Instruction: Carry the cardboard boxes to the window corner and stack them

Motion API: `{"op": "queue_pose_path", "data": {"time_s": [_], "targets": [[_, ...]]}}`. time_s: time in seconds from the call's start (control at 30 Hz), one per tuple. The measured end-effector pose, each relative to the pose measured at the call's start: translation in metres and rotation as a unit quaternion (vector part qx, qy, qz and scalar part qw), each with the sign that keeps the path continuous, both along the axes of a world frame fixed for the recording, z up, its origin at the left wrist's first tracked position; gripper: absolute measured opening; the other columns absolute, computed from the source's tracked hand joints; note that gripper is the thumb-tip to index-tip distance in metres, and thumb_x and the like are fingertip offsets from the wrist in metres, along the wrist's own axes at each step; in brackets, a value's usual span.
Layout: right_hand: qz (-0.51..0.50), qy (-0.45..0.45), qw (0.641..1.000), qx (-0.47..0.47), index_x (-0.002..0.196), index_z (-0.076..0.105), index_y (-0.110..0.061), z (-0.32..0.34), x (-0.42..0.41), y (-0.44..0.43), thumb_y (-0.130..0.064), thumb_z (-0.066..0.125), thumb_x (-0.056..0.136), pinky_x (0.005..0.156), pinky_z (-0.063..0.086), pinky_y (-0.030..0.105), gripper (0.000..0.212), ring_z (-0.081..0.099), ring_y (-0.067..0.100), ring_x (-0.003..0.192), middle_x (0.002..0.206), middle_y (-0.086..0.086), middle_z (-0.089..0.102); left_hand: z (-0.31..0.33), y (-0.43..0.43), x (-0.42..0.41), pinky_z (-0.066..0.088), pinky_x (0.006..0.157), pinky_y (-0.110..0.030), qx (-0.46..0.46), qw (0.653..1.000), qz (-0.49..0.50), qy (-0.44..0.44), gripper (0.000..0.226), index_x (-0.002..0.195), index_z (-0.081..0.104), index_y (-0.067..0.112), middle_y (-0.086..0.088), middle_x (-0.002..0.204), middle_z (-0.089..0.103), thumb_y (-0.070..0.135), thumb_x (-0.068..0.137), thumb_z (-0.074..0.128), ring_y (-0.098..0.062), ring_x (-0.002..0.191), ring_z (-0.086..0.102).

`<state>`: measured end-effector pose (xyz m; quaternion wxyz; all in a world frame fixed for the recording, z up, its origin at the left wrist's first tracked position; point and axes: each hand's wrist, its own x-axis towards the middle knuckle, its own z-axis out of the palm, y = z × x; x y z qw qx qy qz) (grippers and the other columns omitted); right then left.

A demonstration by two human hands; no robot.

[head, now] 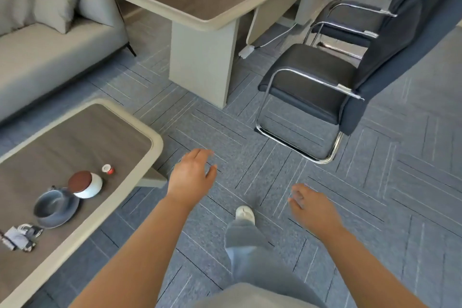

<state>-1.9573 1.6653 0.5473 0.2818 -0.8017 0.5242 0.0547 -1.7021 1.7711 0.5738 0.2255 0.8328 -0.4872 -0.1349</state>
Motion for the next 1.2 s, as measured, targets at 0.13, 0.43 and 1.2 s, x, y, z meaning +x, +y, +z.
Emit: {"op": "queue_pose_path", "data": {"time_s": [0.13, 0.43, 1.2], "targets": [[0.022, -0.013, 1.000, 0.006, 0.128, 0.050, -0.016, -0.008, 0.055, -0.079, -0.029, 0.050, 0.094, 0.091, 0.044, 0.032, 0.037, 0.061, 0.018, 0.108, 0.117, 0.004, 0.065, -0.010, -0.060, 0.043, 0.049, 0.082, -0.037, 0.007, 1.000, 0.016, -0.002, 0.035, 0.124, 0.055, 0.012, -0.006, 0.120, 0.059, 0.024, 0.091, 0.055, -0.026, 0.110, 0.055], [0.191, -0.041, 0.981, -0.016, 0.132, 0.046, -0.019, 0.020, 0.244, -0.241, -0.032, 0.046, 0.096, 0.086, 0.050, 0.033, 0.038, 0.061, 0.015, 0.108, 0.123, -0.001, 0.062, -0.008, -0.147, 0.150, 0.044, 0.084, -0.032, 0.046, 0.983, 0.177, 0.028, 0.034, 0.124, 0.056, 0.016, -0.002, 0.120, 0.059, 0.023, 0.091, 0.054, -0.024, 0.110, 0.055], [0.258, -0.018, 0.965, -0.044, 0.122, 0.051, -0.016, 0.016, 0.647, -0.450, -0.032, 0.047, 0.095, 0.080, 0.050, 0.036, 0.032, 0.061, 0.021, 0.101, 0.107, 0.002, 0.065, 0.015, -0.374, 0.575, 0.048, 0.088, -0.035, 0.007, 0.980, 0.201, -0.004, 0.038, 0.129, 0.050, 0.016, -0.001, 0.128, 0.055, 0.032, 0.094, 0.047, -0.020, 0.117, 0.052]]}}
